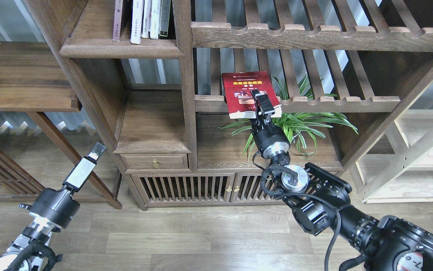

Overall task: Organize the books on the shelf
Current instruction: 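Grasp the red book's edge with the right gripper, then pull the red book off the middle shelf toward the robot with the right gripper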

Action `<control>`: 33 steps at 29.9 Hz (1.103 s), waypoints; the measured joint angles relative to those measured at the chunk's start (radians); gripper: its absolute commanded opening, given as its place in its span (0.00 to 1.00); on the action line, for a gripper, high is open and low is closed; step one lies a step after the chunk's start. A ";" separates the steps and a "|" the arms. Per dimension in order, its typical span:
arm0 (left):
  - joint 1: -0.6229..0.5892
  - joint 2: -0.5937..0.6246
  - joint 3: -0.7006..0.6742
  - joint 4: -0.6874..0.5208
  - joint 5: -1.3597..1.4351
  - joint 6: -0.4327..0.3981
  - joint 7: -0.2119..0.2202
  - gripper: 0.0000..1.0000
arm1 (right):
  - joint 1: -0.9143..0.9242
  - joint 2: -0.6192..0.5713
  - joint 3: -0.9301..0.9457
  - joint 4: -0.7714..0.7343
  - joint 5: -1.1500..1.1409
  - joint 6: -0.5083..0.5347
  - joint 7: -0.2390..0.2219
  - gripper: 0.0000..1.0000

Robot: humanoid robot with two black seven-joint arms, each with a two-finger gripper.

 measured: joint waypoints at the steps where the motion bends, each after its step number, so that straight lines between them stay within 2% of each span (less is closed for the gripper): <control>1: 0.000 0.001 -0.002 0.000 0.000 0.000 0.000 0.98 | 0.001 0.000 0.000 -0.001 0.002 -0.007 0.000 0.97; 4: 0.000 0.005 -0.006 0.000 0.000 0.000 0.000 0.98 | 0.002 0.000 -0.001 -0.003 0.004 -0.029 0.000 0.96; 14: 0.010 0.006 -0.022 -0.001 0.000 0.000 0.001 0.98 | 0.002 0.000 -0.014 -0.013 0.004 -0.041 0.000 0.76; 18: 0.013 0.006 -0.023 -0.001 0.000 0.000 0.001 0.98 | 0.002 0.000 -0.017 -0.013 0.002 -0.044 0.000 0.58; 20: 0.013 0.006 -0.024 0.000 0.000 0.000 0.001 0.98 | 0.002 0.000 -0.018 -0.013 0.000 -0.049 0.001 0.40; 25: 0.017 0.006 -0.036 0.000 0.000 0.000 0.001 0.98 | 0.012 0.000 -0.029 -0.014 -0.007 -0.079 0.012 0.18; 29: 0.028 0.006 -0.051 0.000 -0.001 0.000 0.001 0.98 | 0.033 0.000 -0.032 -0.016 -0.013 -0.101 0.032 0.04; 33: 0.040 0.006 -0.065 0.000 -0.001 0.000 0.001 0.98 | 0.047 0.000 -0.032 -0.017 -0.031 -0.105 0.056 0.04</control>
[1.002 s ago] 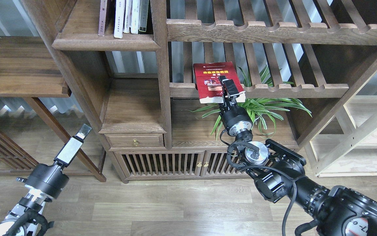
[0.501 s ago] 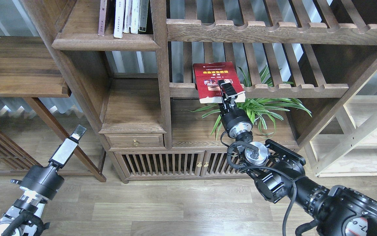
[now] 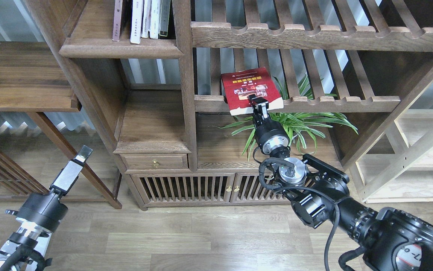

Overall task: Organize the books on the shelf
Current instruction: 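Pull the red book off the middle shelf toward the robot with the right gripper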

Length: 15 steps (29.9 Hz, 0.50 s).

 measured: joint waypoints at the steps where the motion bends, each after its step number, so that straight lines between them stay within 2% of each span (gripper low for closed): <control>1: 0.003 0.000 -0.002 0.000 0.000 0.000 0.000 0.98 | 0.001 0.000 0.000 0.000 -0.006 0.000 0.003 0.04; 9: 0.009 0.000 -0.007 0.000 0.000 0.000 0.000 0.98 | -0.035 0.000 0.028 0.026 -0.034 0.013 0.025 0.04; 15: -0.010 -0.014 0.007 -0.002 -0.049 0.000 -0.004 0.98 | -0.166 0.000 0.080 0.180 -0.098 0.014 0.018 0.03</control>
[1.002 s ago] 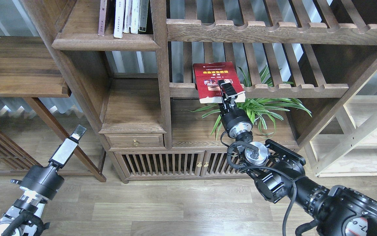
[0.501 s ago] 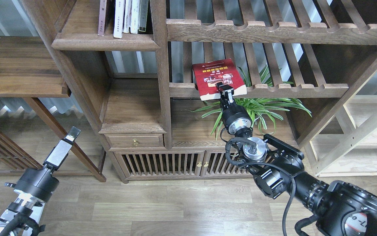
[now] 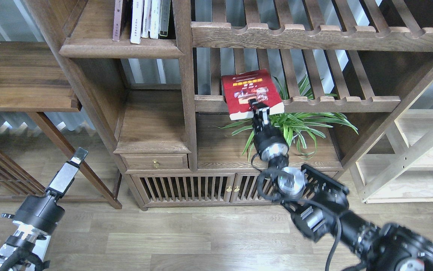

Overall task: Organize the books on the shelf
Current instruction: 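Pull the red book off the middle shelf toward the robot with the right gripper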

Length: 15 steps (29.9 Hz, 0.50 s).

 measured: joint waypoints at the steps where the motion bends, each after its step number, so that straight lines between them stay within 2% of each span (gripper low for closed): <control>1: -0.008 -0.005 0.010 -0.005 -0.033 0.000 0.004 0.98 | -0.027 0.000 0.004 0.033 -0.020 -0.002 -0.002 0.03; 6: -0.041 -0.005 0.086 -0.011 -0.130 0.000 0.018 0.98 | -0.104 0.000 0.013 0.160 -0.078 -0.009 -0.008 0.04; 15: -0.127 -0.004 0.142 -0.007 -0.264 0.000 0.020 0.97 | -0.158 0.000 0.015 0.305 -0.109 0.000 -0.008 0.04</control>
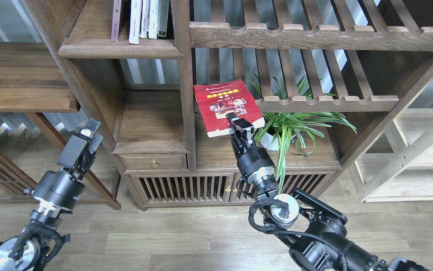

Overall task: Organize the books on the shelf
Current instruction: 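Pull the red book off the middle shelf toward the robot with the right gripper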

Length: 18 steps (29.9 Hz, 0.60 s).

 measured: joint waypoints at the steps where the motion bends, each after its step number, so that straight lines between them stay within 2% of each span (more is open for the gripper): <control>1: -0.003 0.000 0.014 0.002 -0.015 0.000 0.002 0.97 | -0.009 0.000 -0.001 0.020 -0.005 0.000 0.000 0.04; 7: -0.008 -0.002 0.108 0.007 -0.074 0.000 0.009 0.97 | -0.098 -0.007 -0.002 0.104 -0.042 0.012 -0.002 0.04; 12: -0.006 -0.005 0.173 0.011 -0.080 0.000 0.009 0.98 | -0.170 -0.062 -0.002 0.124 -0.070 0.064 -0.007 0.04; 18: 0.007 0.003 0.226 0.023 -0.084 0.000 0.009 0.97 | -0.256 -0.112 -0.002 0.133 -0.115 0.134 -0.034 0.04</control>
